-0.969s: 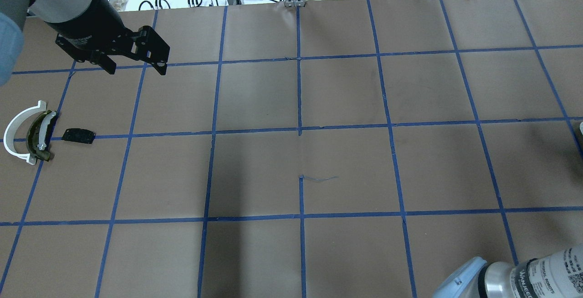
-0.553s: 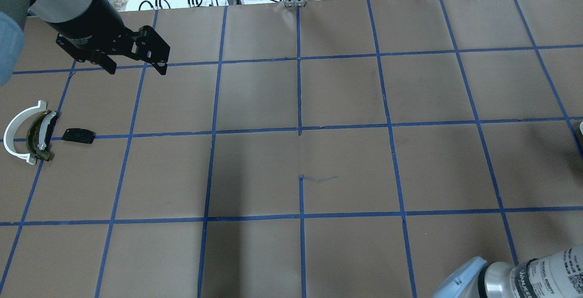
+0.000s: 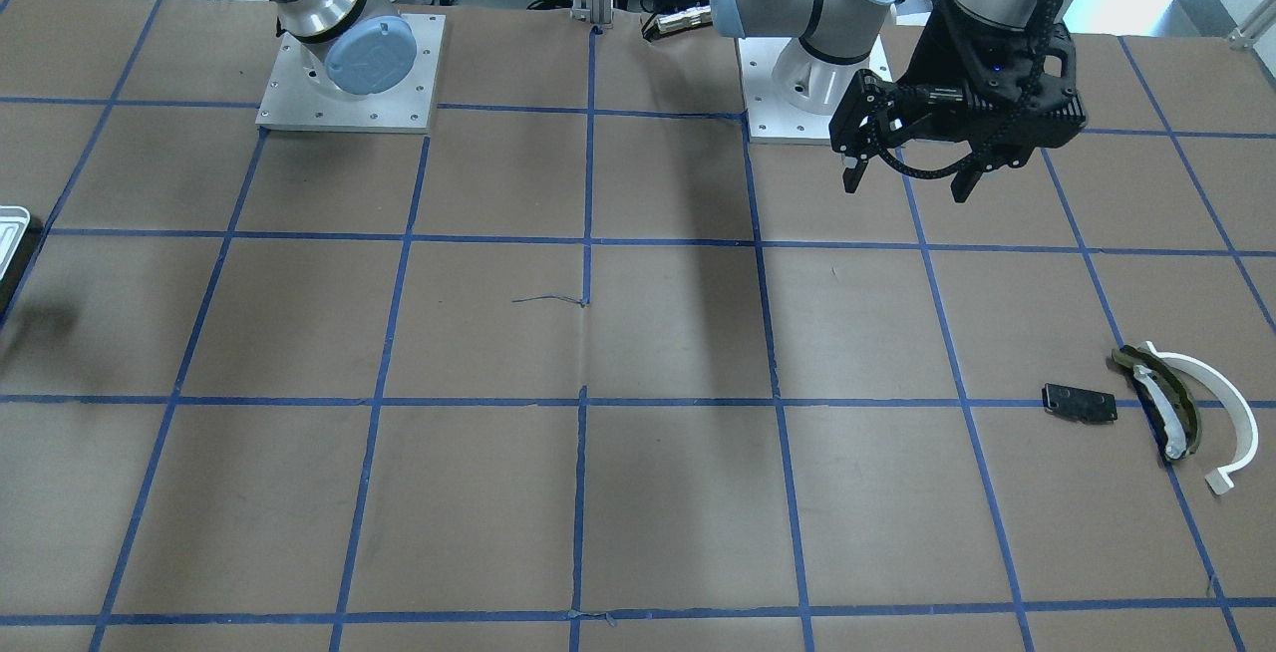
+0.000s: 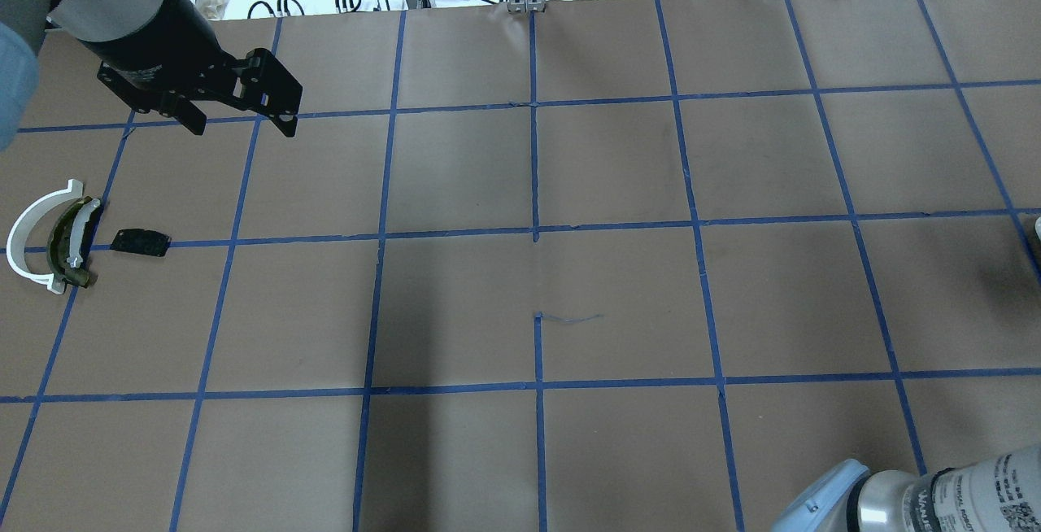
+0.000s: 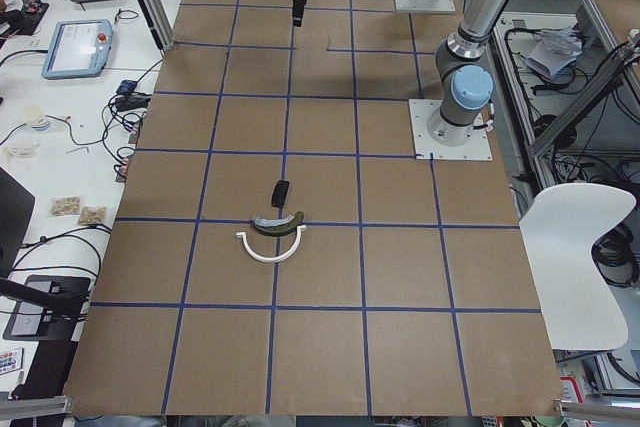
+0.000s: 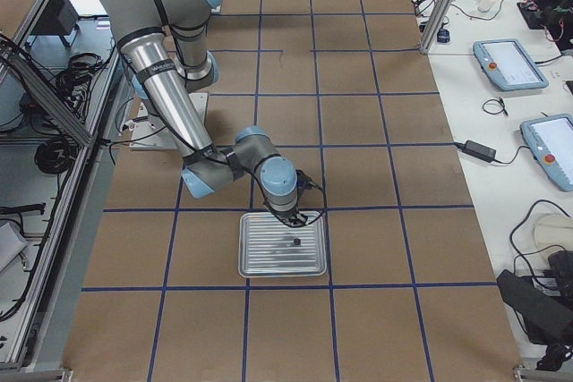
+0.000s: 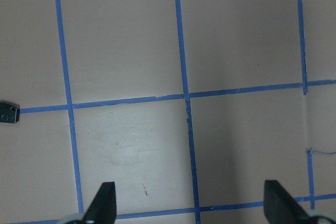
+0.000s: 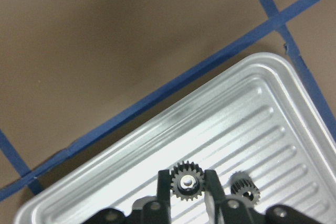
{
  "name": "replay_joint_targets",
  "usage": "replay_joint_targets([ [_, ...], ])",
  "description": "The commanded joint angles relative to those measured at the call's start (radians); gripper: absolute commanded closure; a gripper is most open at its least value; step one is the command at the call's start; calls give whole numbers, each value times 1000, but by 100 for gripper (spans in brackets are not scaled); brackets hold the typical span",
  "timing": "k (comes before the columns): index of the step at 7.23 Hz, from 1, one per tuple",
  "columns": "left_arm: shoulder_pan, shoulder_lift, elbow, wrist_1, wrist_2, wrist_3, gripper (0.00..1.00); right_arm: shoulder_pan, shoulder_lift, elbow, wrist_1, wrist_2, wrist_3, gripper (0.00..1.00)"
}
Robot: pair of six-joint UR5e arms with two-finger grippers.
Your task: Place bearing gear from tray to pile
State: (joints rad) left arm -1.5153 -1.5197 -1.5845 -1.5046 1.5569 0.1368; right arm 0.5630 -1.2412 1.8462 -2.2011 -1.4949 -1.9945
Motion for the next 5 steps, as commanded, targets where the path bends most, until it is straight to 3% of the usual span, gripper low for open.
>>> replay_joint_targets([
  [1,0,1,0,1,2,1,0,88,-188,1,223,-22,242,98],
  [2,1,3,0,4,2,3,0,162,-248,-1,326,-107,423,98],
  [5,0,6,0,3,2,4,0,522,-308,4,402,-105,948,98],
])
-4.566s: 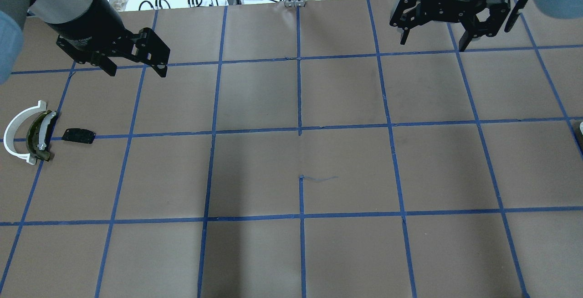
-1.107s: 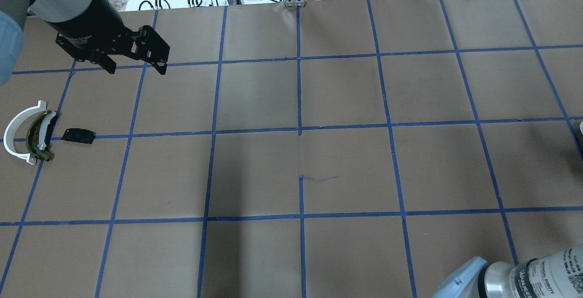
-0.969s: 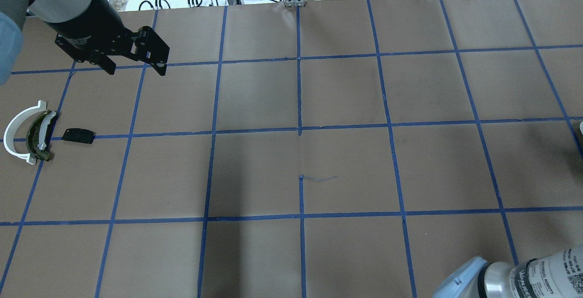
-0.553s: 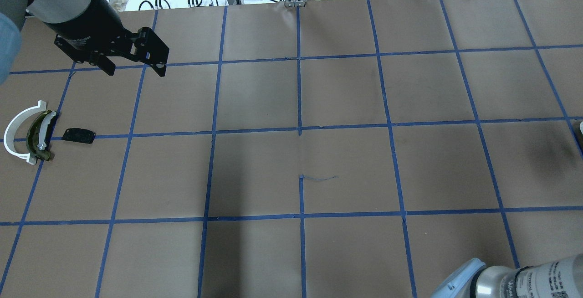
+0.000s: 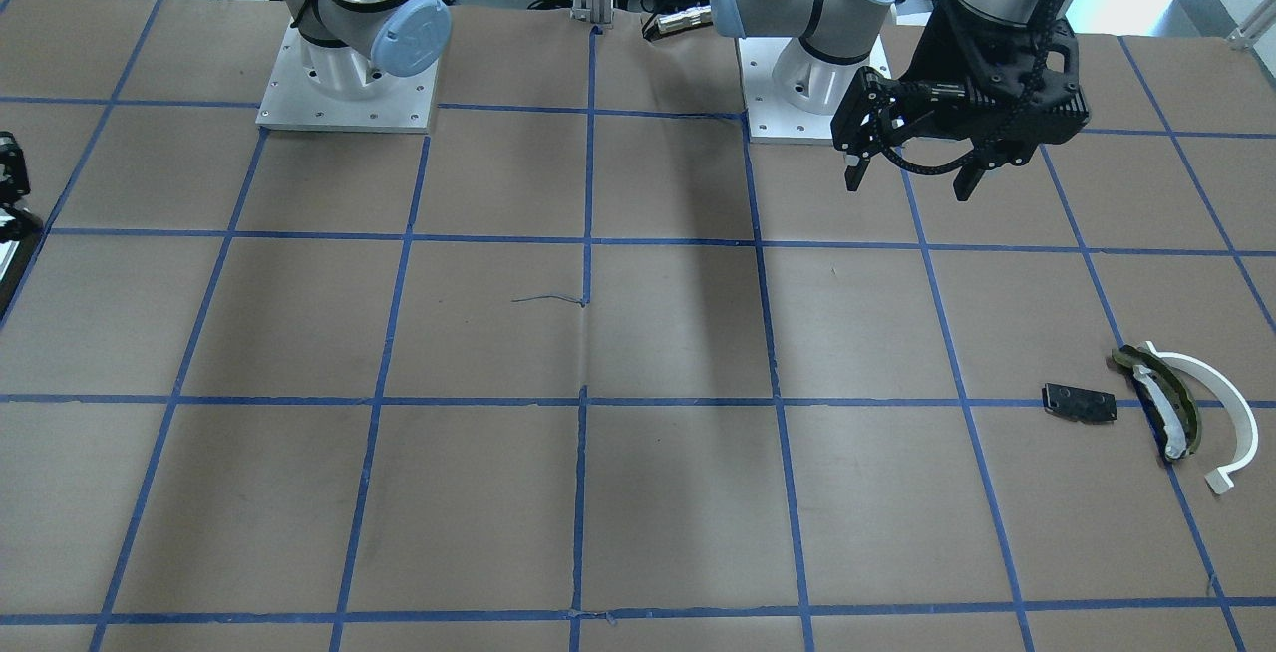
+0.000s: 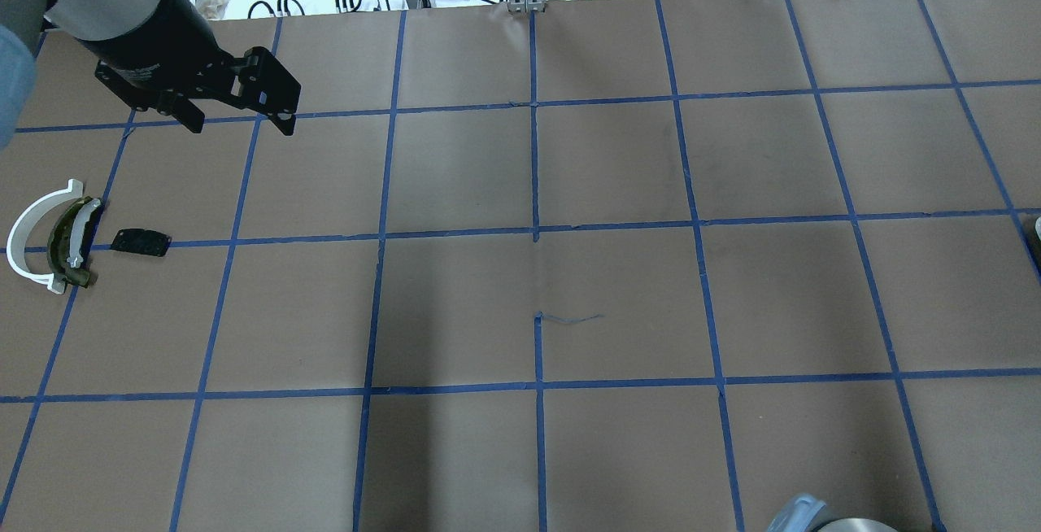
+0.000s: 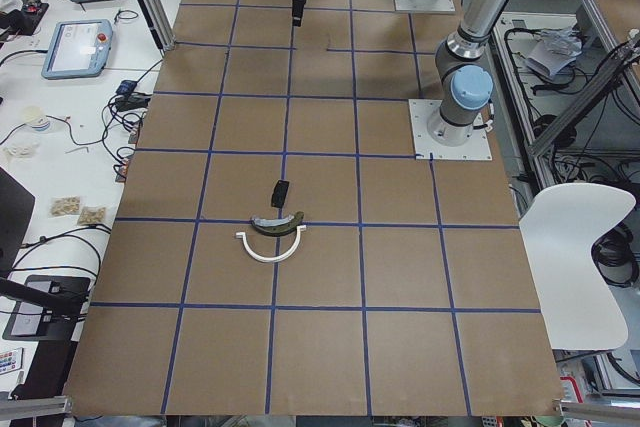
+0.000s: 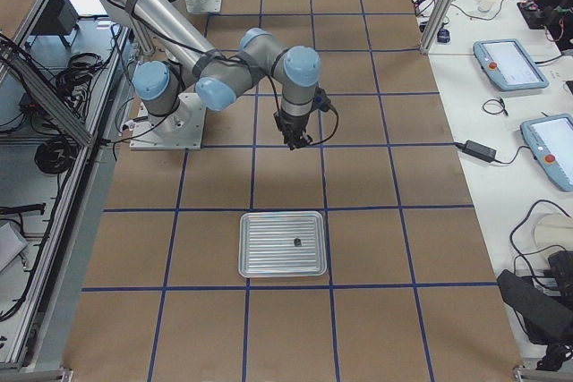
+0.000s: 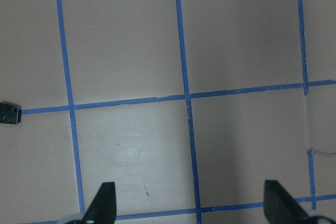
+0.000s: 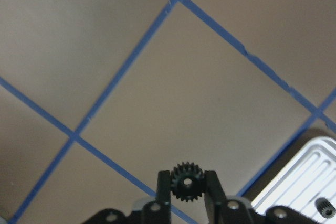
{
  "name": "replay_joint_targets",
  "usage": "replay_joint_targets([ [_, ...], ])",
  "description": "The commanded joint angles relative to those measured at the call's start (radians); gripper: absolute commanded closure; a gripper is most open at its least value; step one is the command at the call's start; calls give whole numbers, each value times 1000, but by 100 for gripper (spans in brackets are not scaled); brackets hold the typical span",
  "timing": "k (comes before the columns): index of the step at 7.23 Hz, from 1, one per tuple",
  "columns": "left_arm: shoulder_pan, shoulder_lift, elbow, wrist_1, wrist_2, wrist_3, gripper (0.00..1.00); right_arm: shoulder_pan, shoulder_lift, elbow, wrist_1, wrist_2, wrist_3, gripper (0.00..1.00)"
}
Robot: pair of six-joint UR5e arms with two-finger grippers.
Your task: Place bearing gear from tray to pile
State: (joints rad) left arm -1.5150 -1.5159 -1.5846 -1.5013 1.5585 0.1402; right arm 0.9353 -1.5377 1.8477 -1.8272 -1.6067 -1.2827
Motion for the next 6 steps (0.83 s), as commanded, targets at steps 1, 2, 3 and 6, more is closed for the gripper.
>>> replay_joint_targets([
  [1,1,8,0,-5,15,2,0,289,-7,4,26,54,439,98],
  [2,1,5,-2,-4,11,1,0,438,16,2,14,63,674,98],
  [3,-1,3,-2,-7,14,-10,0,577,54,-1,-31,64,859,98],
  [6,-2,-24,26,-20,20,-88,0,878,238,-1,-306,62,1315,96],
])
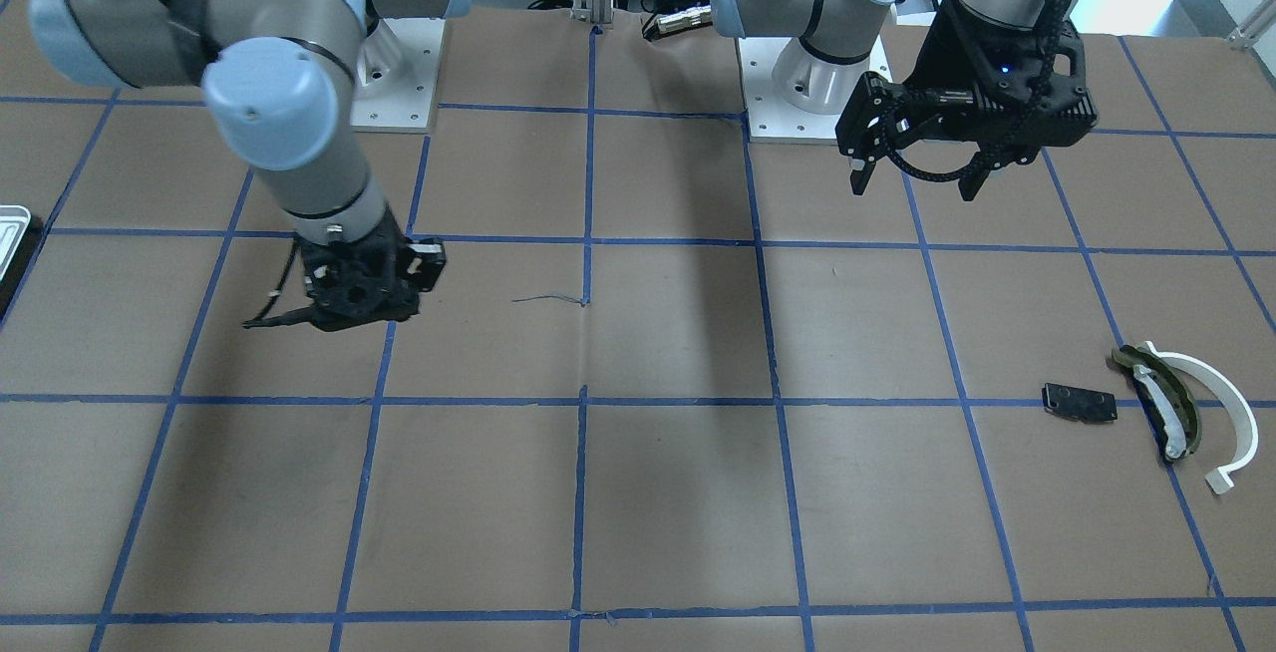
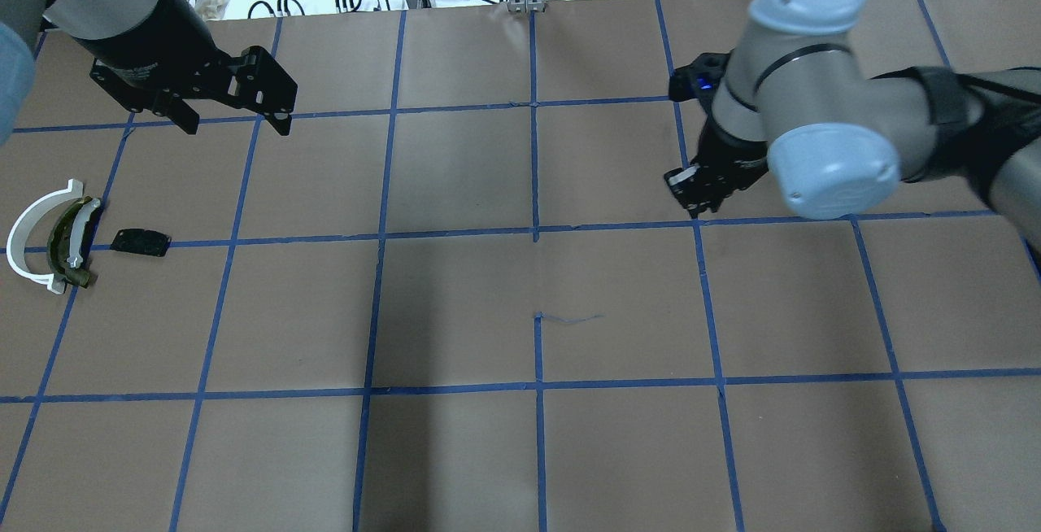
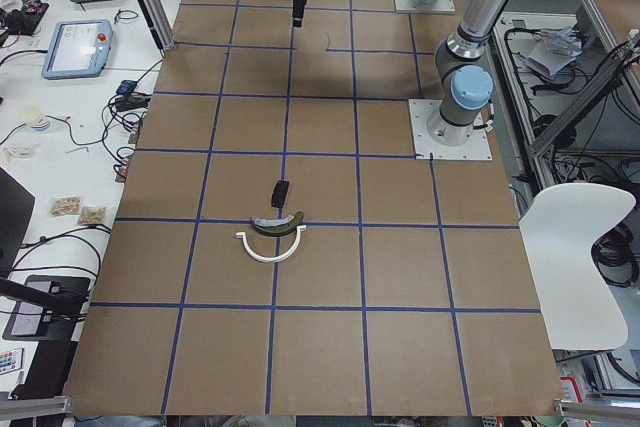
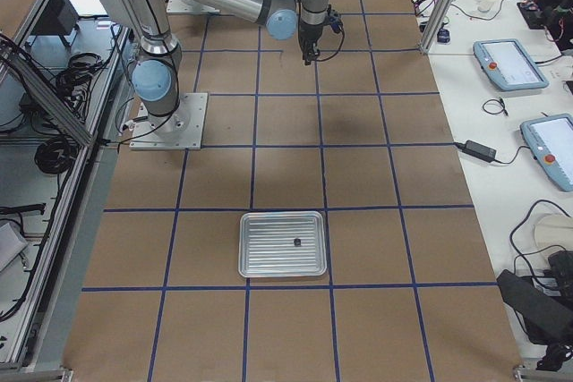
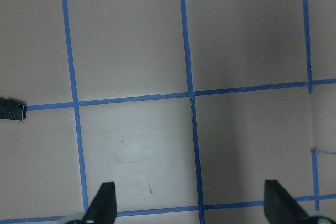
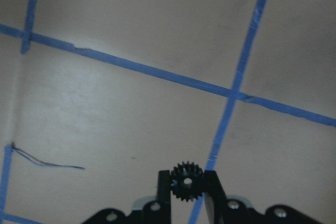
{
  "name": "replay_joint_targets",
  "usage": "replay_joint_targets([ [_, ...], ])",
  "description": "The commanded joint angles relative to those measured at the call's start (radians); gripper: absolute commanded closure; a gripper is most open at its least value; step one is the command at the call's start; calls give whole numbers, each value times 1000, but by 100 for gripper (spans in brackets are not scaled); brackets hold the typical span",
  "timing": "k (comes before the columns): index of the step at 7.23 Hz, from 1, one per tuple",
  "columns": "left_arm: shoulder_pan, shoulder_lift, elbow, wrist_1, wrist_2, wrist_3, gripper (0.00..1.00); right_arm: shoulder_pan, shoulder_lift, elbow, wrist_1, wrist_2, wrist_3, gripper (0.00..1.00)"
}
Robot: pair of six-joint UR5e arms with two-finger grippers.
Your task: Place bearing gear from tray to pile
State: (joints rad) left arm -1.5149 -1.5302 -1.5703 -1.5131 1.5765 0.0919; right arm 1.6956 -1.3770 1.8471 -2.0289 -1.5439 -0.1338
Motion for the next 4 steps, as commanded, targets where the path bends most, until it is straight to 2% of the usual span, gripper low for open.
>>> replay_joint_targets([
  [1,-1,-2,16,-59,3,-40,0,189,140,0,-199,1,292,95],
  [3,5,-7,50,-102,-9,-78,0,292,267,-2,-375,2,474,93],
  [4,7,-16,84,-134,-9,-86,0,314,297,0,-408,-1,502,91],
])
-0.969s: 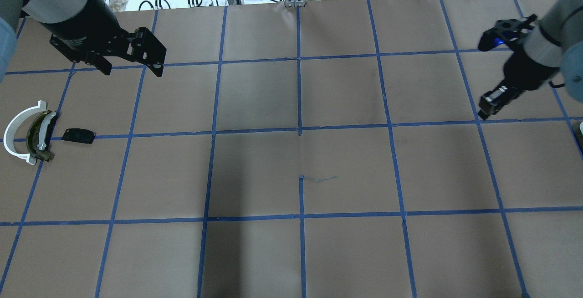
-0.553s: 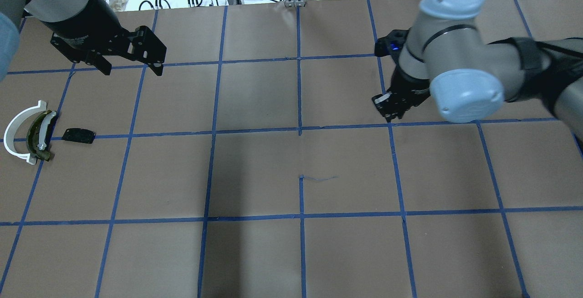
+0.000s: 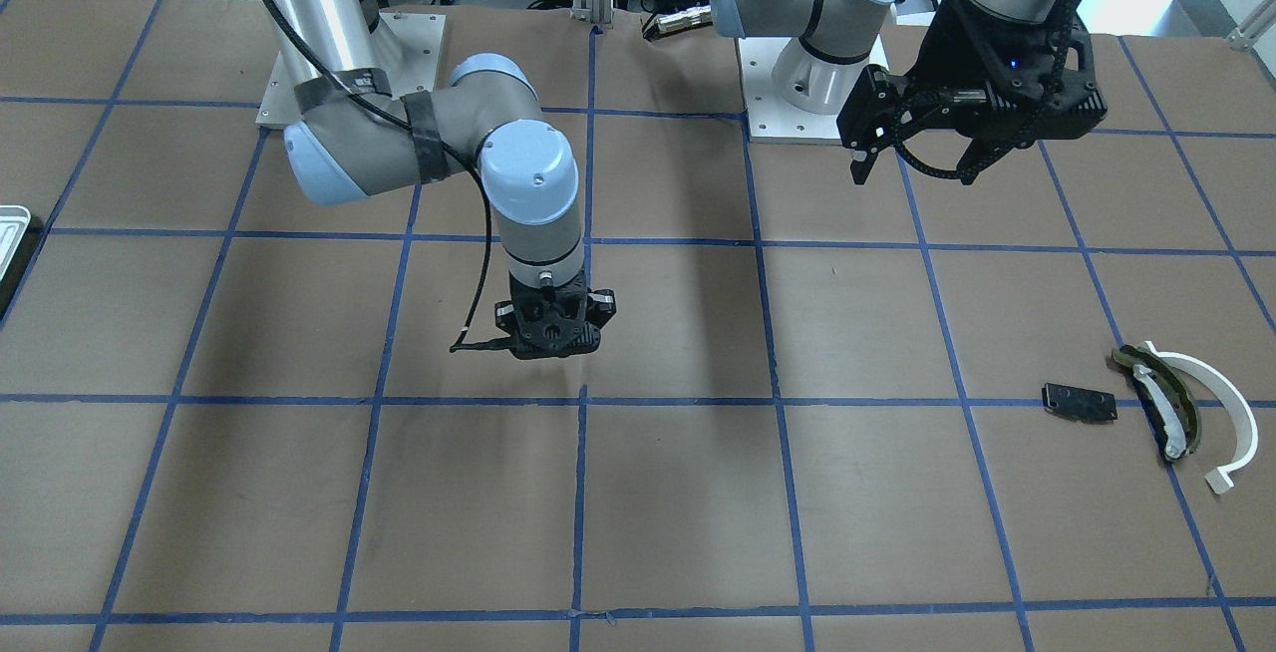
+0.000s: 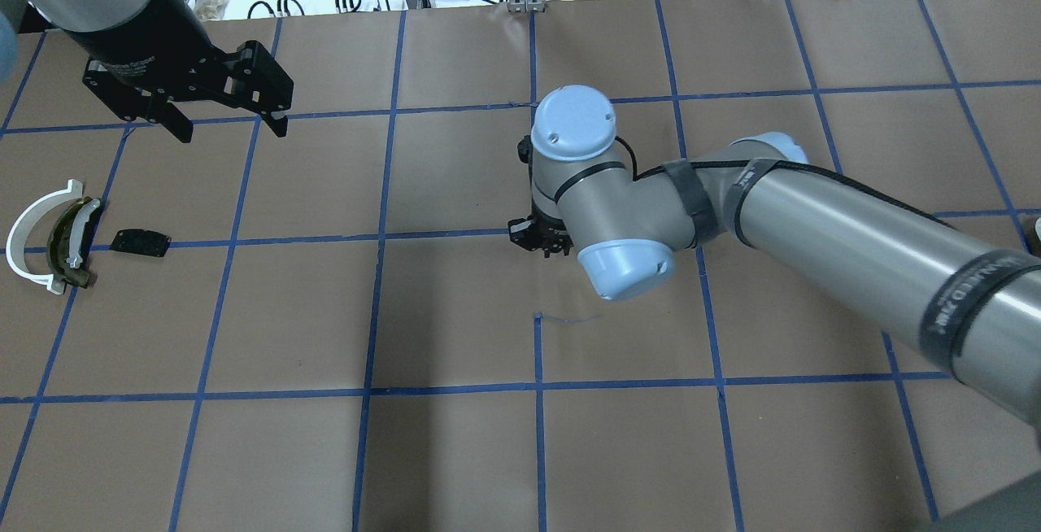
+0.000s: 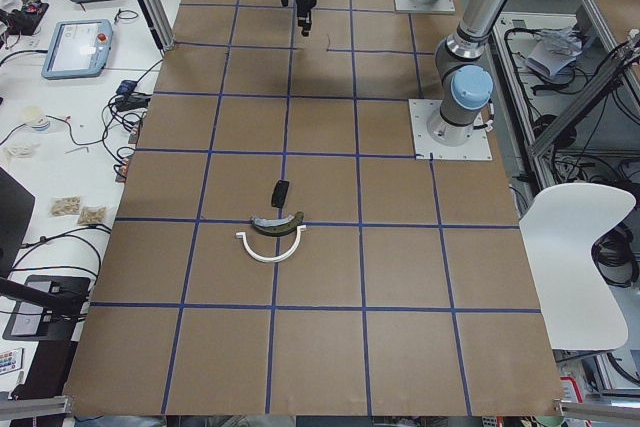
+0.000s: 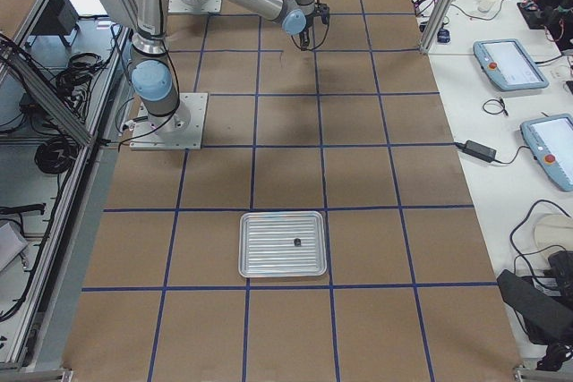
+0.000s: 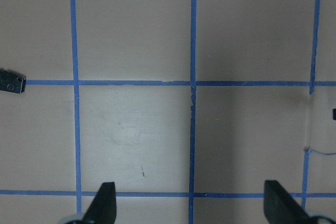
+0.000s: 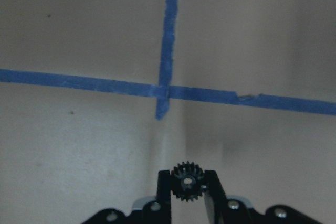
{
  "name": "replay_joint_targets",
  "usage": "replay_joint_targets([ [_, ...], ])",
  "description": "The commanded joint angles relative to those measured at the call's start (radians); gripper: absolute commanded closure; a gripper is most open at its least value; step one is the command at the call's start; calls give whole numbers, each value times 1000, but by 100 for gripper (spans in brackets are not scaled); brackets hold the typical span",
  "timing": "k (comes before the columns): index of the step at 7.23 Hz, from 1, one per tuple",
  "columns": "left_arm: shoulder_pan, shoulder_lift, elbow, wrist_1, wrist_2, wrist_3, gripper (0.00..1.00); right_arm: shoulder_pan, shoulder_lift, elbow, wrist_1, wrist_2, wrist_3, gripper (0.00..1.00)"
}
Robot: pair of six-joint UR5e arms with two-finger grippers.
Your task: Place bearing gear from tray to pile
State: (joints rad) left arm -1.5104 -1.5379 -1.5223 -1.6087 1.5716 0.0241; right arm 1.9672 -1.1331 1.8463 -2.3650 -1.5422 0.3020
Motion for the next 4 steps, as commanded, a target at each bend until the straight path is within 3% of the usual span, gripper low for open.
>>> replay_joint_targets([
  [1,1,-10,39,-54,-5,-27,0,41,52,-2,-74,-16,51,67],
  [2,-1,-8,24,-48,-10,-27,0,38,47,-5,-68,-21,36,1],
  [3,-1,-10,22,-39,-10,-18,0,9,14,-5,-54,-19,8,0],
  [4,-1,-10,19,-39,-10,-15,0,-46,-58,-12,42,-15,-57,0],
])
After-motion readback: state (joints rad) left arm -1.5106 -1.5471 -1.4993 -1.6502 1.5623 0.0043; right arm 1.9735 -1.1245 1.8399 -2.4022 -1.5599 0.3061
